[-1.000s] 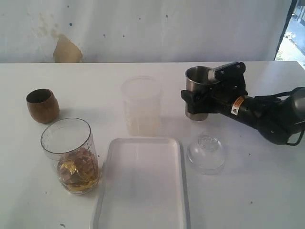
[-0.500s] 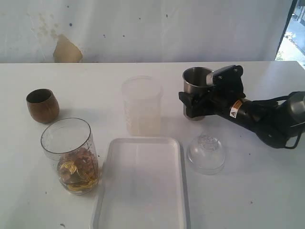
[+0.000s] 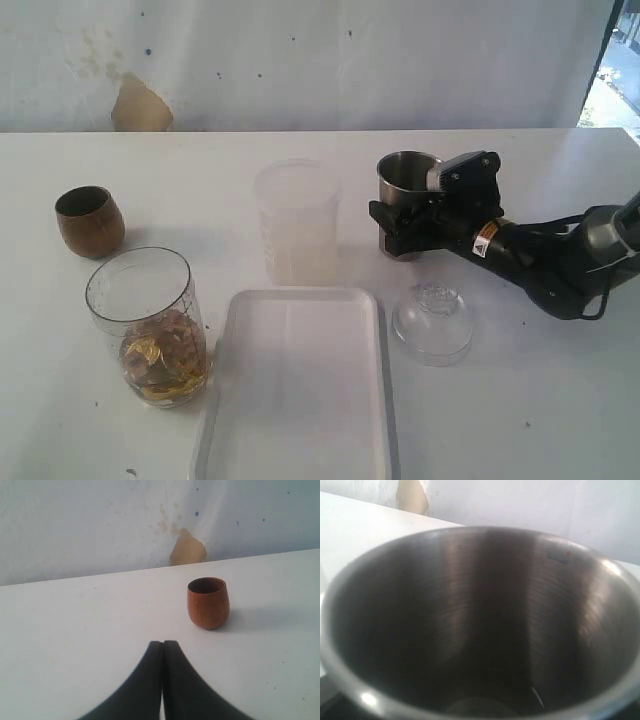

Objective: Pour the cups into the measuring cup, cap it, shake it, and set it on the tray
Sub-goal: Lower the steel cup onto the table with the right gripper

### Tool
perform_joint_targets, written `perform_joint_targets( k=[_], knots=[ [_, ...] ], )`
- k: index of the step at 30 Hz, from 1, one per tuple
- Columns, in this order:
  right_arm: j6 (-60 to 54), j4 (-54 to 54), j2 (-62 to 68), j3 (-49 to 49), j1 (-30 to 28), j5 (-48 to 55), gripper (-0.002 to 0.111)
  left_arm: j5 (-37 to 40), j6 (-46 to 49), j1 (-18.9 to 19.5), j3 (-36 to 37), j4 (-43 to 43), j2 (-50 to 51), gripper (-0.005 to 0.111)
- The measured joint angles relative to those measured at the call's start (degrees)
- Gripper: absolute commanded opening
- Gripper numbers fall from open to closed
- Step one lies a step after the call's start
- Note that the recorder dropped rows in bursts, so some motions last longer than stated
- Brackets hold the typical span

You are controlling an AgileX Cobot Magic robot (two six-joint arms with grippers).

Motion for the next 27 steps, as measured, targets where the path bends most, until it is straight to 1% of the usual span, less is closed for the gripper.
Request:
perform_joint_targets(
  k=[6,9,11,13,18,19,20,22,27],
  knots=[
    [0.0,0.0,0.1,-0.2,0.0,0.0,0.0,0.0,0.0,0.0,0.0,0.0,0.0,0.0],
    [0.0,0.0,0.1,-0.2,0.0,0.0,0.005,0.0,0.0,0.0,0.0,0.0,0.0,0.0],
    [0.0,0.0,0.1,-0.2,0.0,0.0,0.014,0.0,0.0,0.0,0.0,0.0,0.0,0.0],
    [-0.4,0.0,0.1,-0.2,0.0,0.0,0.027,0.0,0.0,0.0,0.0,0.0,0.0,0.0],
    [-2.0,0.0,0.1,-0.2,0.0,0.0,0.073,0.0,0.0,0.0,0.0,0.0,0.0,0.0],
    [-2.1,0.0,0.1,-0.2,0.0,0.0,0.081,0.0,0.0,0.0,0.0,0.0,0.0,0.0],
    [-2.1,0.0,0.1,-0.2,0.0,0.0,0.086,0.0,0.0,0.0,0.0,0.0,0.0,0.0],
    [-2.1,0.0,0.1,-0.2,0.0,-0.2,0.094,0.0,0.0,0.0,0.0,0.0,0.0,0.0],
    [-2.4,0.0,0.1,-0.3,0.0,-0.4,0.095,0.0,0.0,0.0,0.0,0.0,0.0,0.0]
  ],
)
